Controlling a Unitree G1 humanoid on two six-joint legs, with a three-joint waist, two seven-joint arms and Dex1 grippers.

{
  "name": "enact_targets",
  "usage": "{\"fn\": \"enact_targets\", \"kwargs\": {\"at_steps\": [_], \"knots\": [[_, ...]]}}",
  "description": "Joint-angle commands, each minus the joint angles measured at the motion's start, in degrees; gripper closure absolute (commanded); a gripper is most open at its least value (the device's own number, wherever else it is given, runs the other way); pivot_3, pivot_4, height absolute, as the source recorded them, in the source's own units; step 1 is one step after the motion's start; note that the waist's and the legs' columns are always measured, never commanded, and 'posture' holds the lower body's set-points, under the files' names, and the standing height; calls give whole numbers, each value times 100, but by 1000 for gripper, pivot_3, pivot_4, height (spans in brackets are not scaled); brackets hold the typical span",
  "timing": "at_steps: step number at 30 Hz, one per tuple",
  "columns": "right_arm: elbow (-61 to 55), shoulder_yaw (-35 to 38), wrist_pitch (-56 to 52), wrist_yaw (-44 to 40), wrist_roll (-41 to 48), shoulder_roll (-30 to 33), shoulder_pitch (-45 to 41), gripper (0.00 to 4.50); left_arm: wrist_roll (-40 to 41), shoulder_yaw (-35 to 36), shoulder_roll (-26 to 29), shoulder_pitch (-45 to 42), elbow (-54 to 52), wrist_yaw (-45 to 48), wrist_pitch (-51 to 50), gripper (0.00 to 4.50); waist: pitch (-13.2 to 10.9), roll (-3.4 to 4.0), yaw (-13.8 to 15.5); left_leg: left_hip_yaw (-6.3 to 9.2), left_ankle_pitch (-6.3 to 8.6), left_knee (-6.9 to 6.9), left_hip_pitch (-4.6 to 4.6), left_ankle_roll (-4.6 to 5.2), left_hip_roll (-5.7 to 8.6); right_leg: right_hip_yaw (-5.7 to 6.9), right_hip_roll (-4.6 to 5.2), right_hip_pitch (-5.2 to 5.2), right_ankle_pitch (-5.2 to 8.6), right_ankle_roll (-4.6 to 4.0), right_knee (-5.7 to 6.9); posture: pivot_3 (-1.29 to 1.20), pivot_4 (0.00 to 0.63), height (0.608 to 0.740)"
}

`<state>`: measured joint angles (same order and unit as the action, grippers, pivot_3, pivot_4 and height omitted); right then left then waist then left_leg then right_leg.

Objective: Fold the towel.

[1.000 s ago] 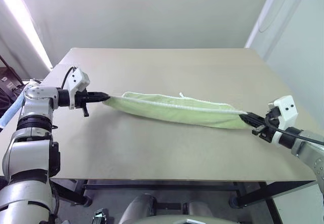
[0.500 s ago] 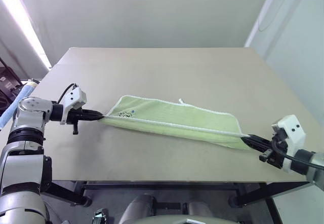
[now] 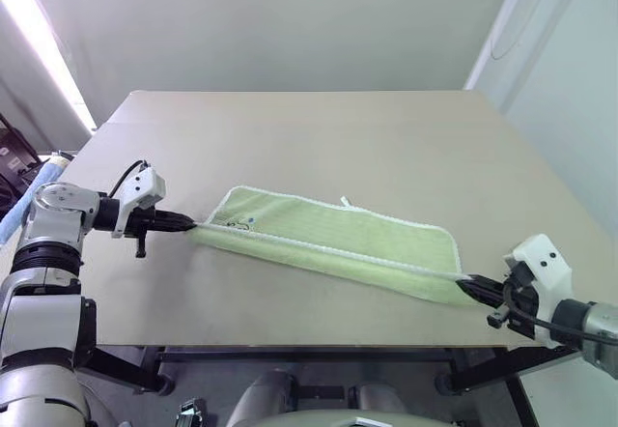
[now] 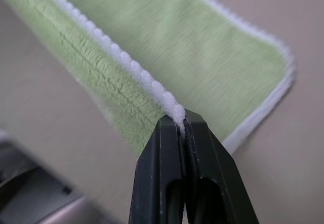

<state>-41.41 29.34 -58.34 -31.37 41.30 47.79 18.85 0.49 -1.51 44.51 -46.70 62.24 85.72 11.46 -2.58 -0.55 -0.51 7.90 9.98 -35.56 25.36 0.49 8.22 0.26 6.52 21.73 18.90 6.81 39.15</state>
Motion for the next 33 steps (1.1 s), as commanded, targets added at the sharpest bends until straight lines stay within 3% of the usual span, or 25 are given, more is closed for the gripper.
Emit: {"fn": "enact_targets", "kwargs": {"at_steps": [1, 9, 19, 26, 30, 33], "knots": [[127, -103, -27, 326, -88, -142, -358, 4500, -31, 77, -163, -338, 114, -589, -46, 4449, 1, -2, 19, 0, 0, 0, 0, 0, 0, 2, 0, 0, 0, 0, 0, 0, 0, 706], [614, -525, 69, 851, -334, -529, -1173, 4500, -195, 22, -631, -681, 431, -1622, 145, 4449, 1, -5, -4, 0, -1, 0, 0, 2, 1, 3, -2, 5, -10, 21, -1, 0, 0, 706], [2128, -1317, 453, 1459, -1304, -992, -2230, 4500, -749, -143, -1230, -1045, 1048, -3230, 222, 4449, 2, -9, 6, 2, -2, -7, 1, 4, 3, 6, -5, 6, -19, 37, 4, 0, 0, 706], [3188, -1604, 810, 1622, -1729, -1374, -2916, 4500, -708, 11, -1438, -1284, 1206, -3729, 60, 4449, 2, -8, -18, 2, -3, -13, -3, 5, 4, 6, -8, 2, -23, 43, 10, 0, 0, 706], [3550, -1833, 933, 1546, -1921, -1501, -3140, 4500, -778, -76, -1498, -1264, 1212, -3554, 28, 4449, 2, -8, -21, 2, -7, -13, -3, 12, 5, 6, -9, 5, -23, 43, 15, 0, 0, 706], [3728, -1891, 1033, 1511, -1995, -1616, -3254, 4500, -884, -159, -1514, -1211, 1221, -3555, 48, 3744, 2, -8, -21, 2, -9, -13, -3, 14, 5, 5, -9, 6, -24, 42, 16, 0, 0, 706]]}}
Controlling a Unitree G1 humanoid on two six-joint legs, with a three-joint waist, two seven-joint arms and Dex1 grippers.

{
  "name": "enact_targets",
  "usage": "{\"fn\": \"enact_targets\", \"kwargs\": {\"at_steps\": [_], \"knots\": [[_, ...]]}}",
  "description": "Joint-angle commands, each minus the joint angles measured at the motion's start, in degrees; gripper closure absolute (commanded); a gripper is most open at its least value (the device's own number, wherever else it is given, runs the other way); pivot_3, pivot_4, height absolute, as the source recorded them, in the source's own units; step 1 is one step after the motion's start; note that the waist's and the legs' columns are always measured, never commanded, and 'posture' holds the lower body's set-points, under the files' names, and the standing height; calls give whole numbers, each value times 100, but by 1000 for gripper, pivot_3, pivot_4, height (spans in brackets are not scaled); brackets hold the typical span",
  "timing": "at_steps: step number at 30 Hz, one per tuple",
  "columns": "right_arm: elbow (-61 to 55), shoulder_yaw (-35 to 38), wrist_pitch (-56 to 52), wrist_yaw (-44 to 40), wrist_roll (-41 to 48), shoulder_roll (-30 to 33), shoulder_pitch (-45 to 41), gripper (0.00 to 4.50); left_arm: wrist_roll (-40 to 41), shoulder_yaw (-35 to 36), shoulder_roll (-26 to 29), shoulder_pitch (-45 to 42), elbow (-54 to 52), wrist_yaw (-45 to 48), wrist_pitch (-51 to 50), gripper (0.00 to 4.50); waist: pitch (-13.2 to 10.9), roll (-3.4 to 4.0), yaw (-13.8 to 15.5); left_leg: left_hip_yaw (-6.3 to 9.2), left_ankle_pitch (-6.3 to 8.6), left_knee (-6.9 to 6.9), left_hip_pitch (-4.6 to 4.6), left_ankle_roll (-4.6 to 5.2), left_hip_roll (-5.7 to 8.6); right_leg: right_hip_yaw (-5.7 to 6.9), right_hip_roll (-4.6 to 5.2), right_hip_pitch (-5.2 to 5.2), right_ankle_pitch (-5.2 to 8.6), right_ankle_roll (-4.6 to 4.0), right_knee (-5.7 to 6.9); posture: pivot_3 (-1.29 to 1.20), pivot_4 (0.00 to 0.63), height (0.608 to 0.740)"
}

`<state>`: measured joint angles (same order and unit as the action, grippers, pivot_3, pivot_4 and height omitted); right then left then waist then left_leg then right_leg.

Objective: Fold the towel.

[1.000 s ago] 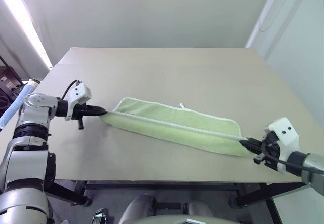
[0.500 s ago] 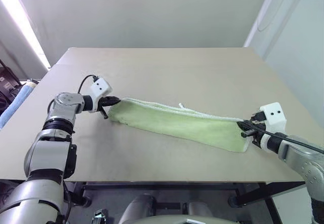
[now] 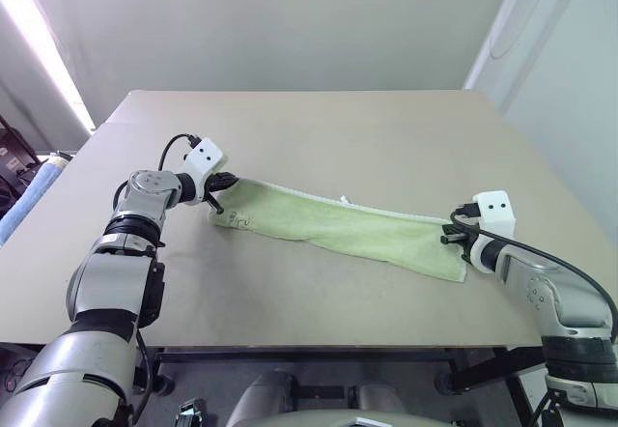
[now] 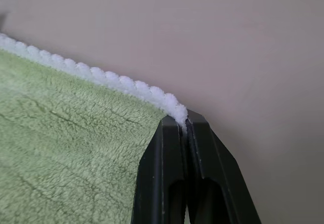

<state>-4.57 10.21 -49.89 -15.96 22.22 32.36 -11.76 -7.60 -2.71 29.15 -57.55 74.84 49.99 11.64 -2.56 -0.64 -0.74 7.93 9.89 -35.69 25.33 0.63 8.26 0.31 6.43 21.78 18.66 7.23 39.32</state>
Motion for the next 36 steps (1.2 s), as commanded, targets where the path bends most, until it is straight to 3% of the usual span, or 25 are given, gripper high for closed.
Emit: {"fn": "enact_targets", "kwargs": {"at_steps": [1, 6, 10, 11, 14, 18, 23, 26, 29, 32, 36], "knots": [[71, 21, 214, -64, -85, -97, -209, 4500, -82, -31, 18, -120, -33, 8, 12, 3411, 0, 0, 1, 0, 0, 0, 0, 0, 1, 0, 0, 0, 0, 0, 1, 0, 0, 706], [92, 107, 308, -143, -80, -184, -281, 3164, -151, -12, 22, -139, 6, -263, -101, 1661, 0, 0, 1, 0, 0, -3, 0, -1, 1, 0, 0, 0, 0, 0, 4, 0, 0, 706], [-50, 382, 317, -76, -9, -194, -344, 1703, -122, 105, 59, -171, 5, -589, -77, 202, 0, 0, 3, 0, 3, -5, 0, -6, 1, 0, -1, 1, 0, 0, 8, 0, 0, 706], [-148, 556, 274, -31, 81, -212, -362, 1303, -70, 187, 70, -203, 3, -750, -62, 0, 0, 0, 3, 0, 5, -6, 0, -8, 1, 0, -1, 0, 0, 0, 8, 0, 0, 706], [-508, 1328, -40, 140, 644, -375, -450, 262, 132, 455, 114, -284, -4, -939, -103, 0, 0, 0, 11, 1, 5, -4, 1, -8, 1, 0, -1, 3, 0, 0, 8, 0, 0, 706], [-1292, 2429, -1217, 323, 2148, -726, -320, 262, 495, 755, 183, -326, -112, -127, -158, 0, 0, 0, 10, 2, 4, -3, 1, -7, 1, 0, -1, 4, 0, 0, 11, 0, 0, 706], [-1714, 3500, -2173, 1461, 5293, -1444, 299, 262, 921, 848, 174, -304, -493, 1481, -331, 0, 1, 0, 9, 4, 2, 3, 1, -4, 1, -1, -1, 4, 0, -2, 11, 0, 0, 706], [-1878, 3212, -1742, 2253, 7056, -1525, 1051, 262, 1046, 814, 76, -243, -732, 1968, -472, 0, 1, 3, 4, 3, 5, 5, 0, -8, 1, -4, 1, 4, 0, -4, 10, 0, 0, 706], [-1943, 2765, -1182, 2791, 8242, -1418, 1805, 262, 1077, 708, -44, -111, -989, 2291, -474, 0, 2, 6, -10, 3, 6, 5, -1, -9, 1, -5, 2, 2, 1, -6, 9, 0, 0, 706], [-2097, 2311, -814, 2940, 8806, -1304, 2496, 262, 1086, 645, -200, 24, -1181, 2409, -477, 0, 4, 10, -31, 3, 7, 5, -5, -10, 0, -7, 2, -2, 4, -10, 8, 0, 0, 706], [-2029, 1793, -414, 2997, 8815, -1240, 3115, 262, 1144, 524, -369, 264, -1533, 2808, -613, 0, 5, 12, -38, 3, 7, 6, -7, -9, -2, -7, 1, -3, 10, -22, 7, 0, 0, 706]]}}
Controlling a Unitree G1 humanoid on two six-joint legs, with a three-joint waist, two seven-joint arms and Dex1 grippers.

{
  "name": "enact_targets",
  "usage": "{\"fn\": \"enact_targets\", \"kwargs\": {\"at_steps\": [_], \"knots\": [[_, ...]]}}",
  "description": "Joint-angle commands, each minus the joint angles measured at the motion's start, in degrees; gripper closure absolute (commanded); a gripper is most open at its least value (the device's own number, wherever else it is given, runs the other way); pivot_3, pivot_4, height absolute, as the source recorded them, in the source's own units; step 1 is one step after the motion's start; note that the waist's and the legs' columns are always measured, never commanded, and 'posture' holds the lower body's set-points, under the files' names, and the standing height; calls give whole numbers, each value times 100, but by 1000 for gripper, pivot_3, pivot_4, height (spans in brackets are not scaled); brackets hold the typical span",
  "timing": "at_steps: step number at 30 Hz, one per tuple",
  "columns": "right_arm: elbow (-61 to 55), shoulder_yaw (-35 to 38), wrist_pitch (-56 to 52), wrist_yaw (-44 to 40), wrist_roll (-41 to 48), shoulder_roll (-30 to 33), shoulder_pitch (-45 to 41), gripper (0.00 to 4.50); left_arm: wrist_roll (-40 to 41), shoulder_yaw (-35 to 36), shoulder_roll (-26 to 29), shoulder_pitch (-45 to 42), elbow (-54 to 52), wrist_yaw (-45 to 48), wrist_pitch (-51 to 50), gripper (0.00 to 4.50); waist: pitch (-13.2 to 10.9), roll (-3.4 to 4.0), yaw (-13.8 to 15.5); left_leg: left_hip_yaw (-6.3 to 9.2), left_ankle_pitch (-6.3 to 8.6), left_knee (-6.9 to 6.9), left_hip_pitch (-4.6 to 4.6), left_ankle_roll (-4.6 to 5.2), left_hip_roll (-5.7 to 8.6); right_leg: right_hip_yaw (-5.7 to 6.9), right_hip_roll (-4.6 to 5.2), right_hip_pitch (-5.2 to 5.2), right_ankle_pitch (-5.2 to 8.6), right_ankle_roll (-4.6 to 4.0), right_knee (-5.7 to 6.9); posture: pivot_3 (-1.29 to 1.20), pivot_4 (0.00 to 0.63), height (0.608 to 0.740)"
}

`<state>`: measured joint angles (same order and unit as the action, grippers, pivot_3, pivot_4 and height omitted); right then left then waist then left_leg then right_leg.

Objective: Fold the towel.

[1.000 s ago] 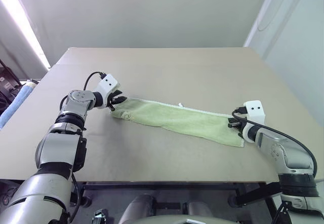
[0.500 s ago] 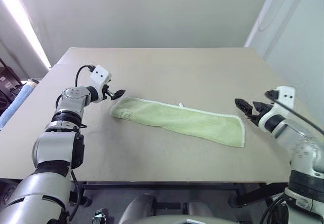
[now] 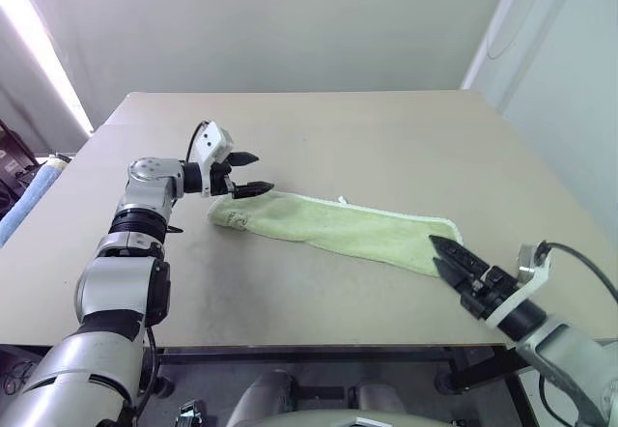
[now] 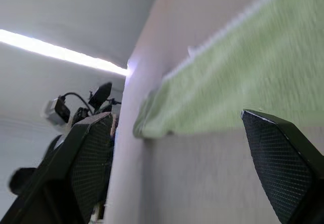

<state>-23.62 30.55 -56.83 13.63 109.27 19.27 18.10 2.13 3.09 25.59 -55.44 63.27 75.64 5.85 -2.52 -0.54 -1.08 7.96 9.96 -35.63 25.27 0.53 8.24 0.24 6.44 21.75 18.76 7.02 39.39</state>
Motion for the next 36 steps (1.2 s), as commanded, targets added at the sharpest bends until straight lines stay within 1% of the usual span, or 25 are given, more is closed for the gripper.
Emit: {"fn": "enact_targets", "kwargs": {"at_steps": [1, 4, 8, 15, 20, 22, 26, 31, 36], "knots": [[-78, -336, 373, 41, 11, 77, 193, 262, 169, -93, -40, 116, -456, 304, -47, 0, 1, 2, -3, 0, 0, 0, 0, 0, 0, -1, 0, 0, 0, 0, -1, 0, 0, 706], [10, -498, 722, 119, -236, 97, 203, 262, 172, -176, -83, 254, -630, 368, -51, 0, 1, 2, 8, 0, 0, -1, 0, 0, 0, -1, 0, -1, 0, -2, -4, 0, 0, 706], [293, -571, 1158, 430, -671, 149, 34, 262, 274, -345, -74, 535, -1091, 737, -268, 0, 2, 4, 34, 0, 1, -1, 0, -1, 0, -1, 0, -2, 1, -5, -7, 0, 0, 706], [535, -638, 1500, 631, -796, 117, -95, 262, 494, -557, 120, 1207, -2352, 1217, -717, 0, 5, 10, 33, 0, 0, 4, -1, -1, 0, -3, -1, -3, 2, -6, -11, 0, 0, 706], [675, -658, 1712, 665, -900, 33, -217, 262, 613, -674, 252, 1595, -2942, 1327, -903, 0, 5, 17, 41, 0, 2, 6, -16, -2, 0, -6, -2, -25, 5, -15, -18, 0, 0, 706], [768, -622, 1852, 715, -994, -18, -339, 262, 619, -722, 267, 1689, -3061, 1283, -922, 0, 5, 17, 42, -5, 2, 28, -44, -3, 0, -15, -2, -46, 7, -16, -25, 0, 0, 706], [858, -532, 2031, 777, -1049, -55, -530, 262, 637, -784, 262, 1754, -3170, 1243, -947, 0, 3, 20, 69, -16, 3, 69, -68, -4, 0, -25, 3, -48, 8, -23, -25, 0, 0, 706], [893, -627, 2046, 754, -1122, -50, -739, 262, 690, -837, 240, 1680, -3106, 1177, -933, 0, 5, 27, 56, -20, 3, 78, -77, -4, 0, -27, 7, -47, 14, -41, -25, 0, 0, 706], [1074, -885, 2141, 769, -1472, -275, -1301, 262, 701, -886, 190, 1594, -2967, 1102, -826, 0, 3, 29, 31, -21, 3, 83, -77, -4, 0, -33, 5, -38, 28, -49, -31, 0, 0, 706]]}}
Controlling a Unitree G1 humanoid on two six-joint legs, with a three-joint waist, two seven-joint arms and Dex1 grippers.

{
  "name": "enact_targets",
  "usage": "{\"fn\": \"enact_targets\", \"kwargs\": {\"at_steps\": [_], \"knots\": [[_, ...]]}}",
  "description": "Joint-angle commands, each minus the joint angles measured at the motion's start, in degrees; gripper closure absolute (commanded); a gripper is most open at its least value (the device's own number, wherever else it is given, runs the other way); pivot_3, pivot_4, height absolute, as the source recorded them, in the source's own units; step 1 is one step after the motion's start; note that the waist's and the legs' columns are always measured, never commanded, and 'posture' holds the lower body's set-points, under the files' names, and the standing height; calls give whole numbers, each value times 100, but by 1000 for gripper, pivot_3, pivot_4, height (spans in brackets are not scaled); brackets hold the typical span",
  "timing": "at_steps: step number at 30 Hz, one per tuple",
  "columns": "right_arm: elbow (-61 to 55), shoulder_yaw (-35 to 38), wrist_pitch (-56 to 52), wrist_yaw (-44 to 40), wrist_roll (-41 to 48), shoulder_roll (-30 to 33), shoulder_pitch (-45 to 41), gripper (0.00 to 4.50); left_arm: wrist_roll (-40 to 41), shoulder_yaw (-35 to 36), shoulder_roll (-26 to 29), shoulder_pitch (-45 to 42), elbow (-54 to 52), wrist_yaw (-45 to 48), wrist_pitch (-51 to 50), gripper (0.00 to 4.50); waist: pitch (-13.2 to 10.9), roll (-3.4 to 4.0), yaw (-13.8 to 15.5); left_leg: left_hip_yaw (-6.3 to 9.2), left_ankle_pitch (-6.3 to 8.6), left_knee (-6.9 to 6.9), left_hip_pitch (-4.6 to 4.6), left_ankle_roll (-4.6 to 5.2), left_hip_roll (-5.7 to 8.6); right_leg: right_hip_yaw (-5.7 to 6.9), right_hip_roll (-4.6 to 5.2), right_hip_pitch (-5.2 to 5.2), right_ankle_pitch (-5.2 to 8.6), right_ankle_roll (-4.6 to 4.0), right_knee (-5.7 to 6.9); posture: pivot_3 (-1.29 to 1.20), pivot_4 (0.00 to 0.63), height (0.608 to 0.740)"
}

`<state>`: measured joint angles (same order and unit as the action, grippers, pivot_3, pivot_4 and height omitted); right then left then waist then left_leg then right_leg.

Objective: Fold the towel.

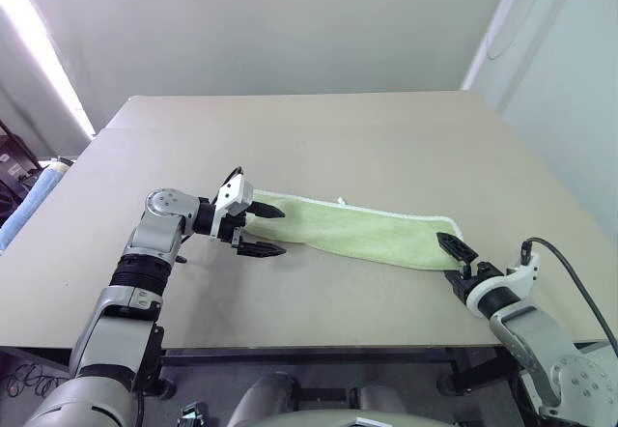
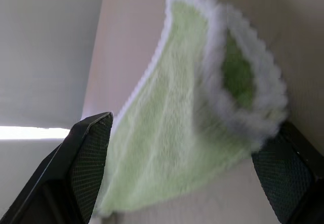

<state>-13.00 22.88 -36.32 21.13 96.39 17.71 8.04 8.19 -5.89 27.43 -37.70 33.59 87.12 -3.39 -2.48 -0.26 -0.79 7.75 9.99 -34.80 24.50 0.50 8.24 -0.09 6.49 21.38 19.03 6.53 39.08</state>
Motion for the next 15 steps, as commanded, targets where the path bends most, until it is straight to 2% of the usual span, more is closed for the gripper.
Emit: {"fn": "enact_targets", "kwargs": {"at_steps": [1, 4, 12, 15], "knots": [[49, -137, 148, 49, -296, -177, -410, 617, 91, 4, -4, -189, 28, -60, 118, 0, -1, 1, 4, 0, 0, 6, 1, 0, 0, 0, 0, 4, 3, -2, -1, 0, 0, 706], [160, -136, 207, 96, -494, -277, -627, 1455, 78, -12, -22, -213, 80, -80, 203, 0, -1, 2, 14, 1, -1, 14, 1, 0, 0, 0, 0, 11, 12, -7, -1, 0, 0, 706], [-62, -5, 119, -37, -574, -221, -466, 4359, -40, -42, 25, -287, 357, -200, 513, 0, -1, 1, 17, 3, -1, 19, 0, 1, 1, 2, -1, 8, 12, -5, -4, 0, 0, 706], [-58, 168, 128, -21, -581, -82, -353, 4439, -57, -28, 49, -338, 486, -256, 610, 0, -1, 1, 17, 4, -1, 15, -3, 1, 1, 2, -2, 3, 12, -5, -3, 0, 0, 706]]}}
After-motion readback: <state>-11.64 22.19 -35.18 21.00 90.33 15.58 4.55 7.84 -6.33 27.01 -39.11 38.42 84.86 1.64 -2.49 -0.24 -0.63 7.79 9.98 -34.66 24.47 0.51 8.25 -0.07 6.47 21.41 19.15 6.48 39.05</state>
